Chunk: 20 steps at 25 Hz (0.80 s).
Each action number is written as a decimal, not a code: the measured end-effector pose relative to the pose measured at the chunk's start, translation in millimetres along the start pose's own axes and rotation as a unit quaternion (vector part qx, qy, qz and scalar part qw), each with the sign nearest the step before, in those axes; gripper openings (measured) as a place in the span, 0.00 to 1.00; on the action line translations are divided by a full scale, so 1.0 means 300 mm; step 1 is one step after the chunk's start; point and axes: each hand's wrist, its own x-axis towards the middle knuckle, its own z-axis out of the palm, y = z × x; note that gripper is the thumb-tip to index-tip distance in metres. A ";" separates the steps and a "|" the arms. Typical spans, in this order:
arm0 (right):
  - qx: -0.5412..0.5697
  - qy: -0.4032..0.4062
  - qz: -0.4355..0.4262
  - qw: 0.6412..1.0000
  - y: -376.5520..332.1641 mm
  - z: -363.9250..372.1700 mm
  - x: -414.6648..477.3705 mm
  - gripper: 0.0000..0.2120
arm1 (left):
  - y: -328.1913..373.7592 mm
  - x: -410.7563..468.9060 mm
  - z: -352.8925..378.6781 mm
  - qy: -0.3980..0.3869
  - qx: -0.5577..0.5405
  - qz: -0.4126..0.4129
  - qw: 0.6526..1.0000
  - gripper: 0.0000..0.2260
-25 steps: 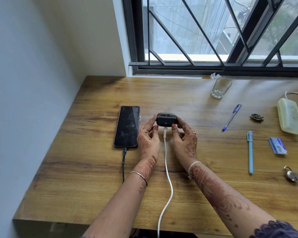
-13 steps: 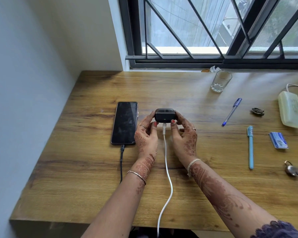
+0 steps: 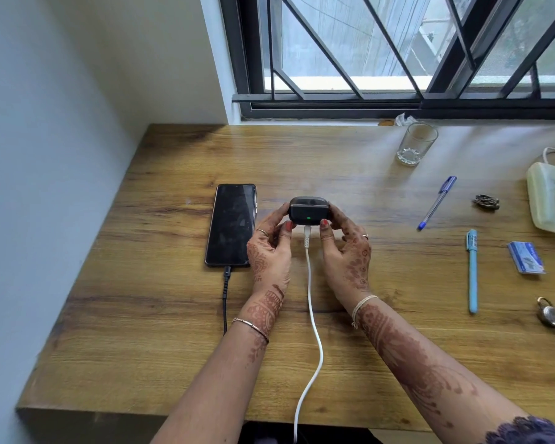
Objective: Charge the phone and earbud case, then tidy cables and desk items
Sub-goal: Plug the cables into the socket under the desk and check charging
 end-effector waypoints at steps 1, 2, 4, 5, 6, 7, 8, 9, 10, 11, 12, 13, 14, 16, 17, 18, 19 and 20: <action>-0.014 -0.001 0.005 1.000 -0.003 -0.001 -0.001 0.17 | -0.001 0.000 0.000 0.000 0.000 -0.003 1.000 0.14; -0.033 -0.004 0.013 0.999 -0.005 0.000 -0.003 0.16 | -0.002 0.000 0.001 0.003 -0.001 -0.007 1.000 0.13; -0.079 -0.015 0.028 0.996 -0.003 0.004 -0.004 0.16 | -0.005 0.002 0.007 0.015 0.010 -0.010 1.000 0.13; -0.104 -0.022 0.033 0.994 -0.001 0.007 -0.003 0.16 | -0.005 0.003 0.012 0.022 0.022 -0.010 0.999 0.13; -0.127 -0.027 0.037 0.991 0.002 0.012 -0.001 0.17 | -0.004 0.004 0.017 0.028 0.041 -0.010 0.999 0.13; -0.149 -0.030 0.039 0.988 0.004 0.016 0.001 0.17 | -0.005 0.007 0.021 0.032 0.060 -0.012 0.998 0.14; -0.174 -0.034 0.039 0.983 0.005 0.020 0.003 0.17 | -0.011 0.013 0.023 0.034 0.080 -0.017 0.996 0.14; -0.198 -0.041 0.037 0.979 0.007 0.025 0.004 0.17 | -0.021 0.021 0.022 0.035 0.100 -0.022 0.994 0.14; -0.221 -0.049 0.036 0.973 0.006 0.028 0.005 0.17 | -0.029 0.028 0.020 0.036 0.122 -0.028 0.991 0.14; -0.238 -0.059 0.038 0.969 0.006 0.033 0.007 0.17 | -0.042 0.037 0.019 0.039 0.141 -0.036 0.989 0.13; -0.252 -0.069 0.040 0.964 0.006 0.036 0.008 0.18 | -0.047 0.042 0.019 0.042 0.155 -0.045 0.986 0.13; -0.262 -0.076 0.041 0.961 0.005 0.039 0.009 0.18 | -0.051 0.047 0.018 0.043 0.164 -0.053 0.984 0.13; -0.270 -0.080 0.039 0.959 0.004 0.040 0.009 0.18 | -0.048 0.050 0.020 0.042 0.171 -0.059 0.983 0.13; -0.282 -0.081 0.035 0.955 0.003 0.041 0.010 0.17 | -0.055 0.059 0.018 0.043 0.189 -0.061 0.979 0.13; -0.284 -0.081 0.034 0.955 0.003 0.042 0.009 0.17 | -0.058 0.062 0.017 0.043 0.191 -0.059 0.979 0.12; -0.285 -0.080 0.034 0.955 0.004 0.043 0.007 0.18 | -0.062 0.064 0.015 0.043 0.191 -0.060 0.979 0.12; -0.285 -0.080 0.034 0.955 0.004 0.044 0.006 0.17 | -0.061 0.065 0.012 0.040 0.187 -0.062 0.980 0.12; -0.285 -0.080 0.035 0.955 0.005 0.044 0.007 0.17 | -0.057 0.067 0.009 0.034 0.183 -0.066 0.980 0.12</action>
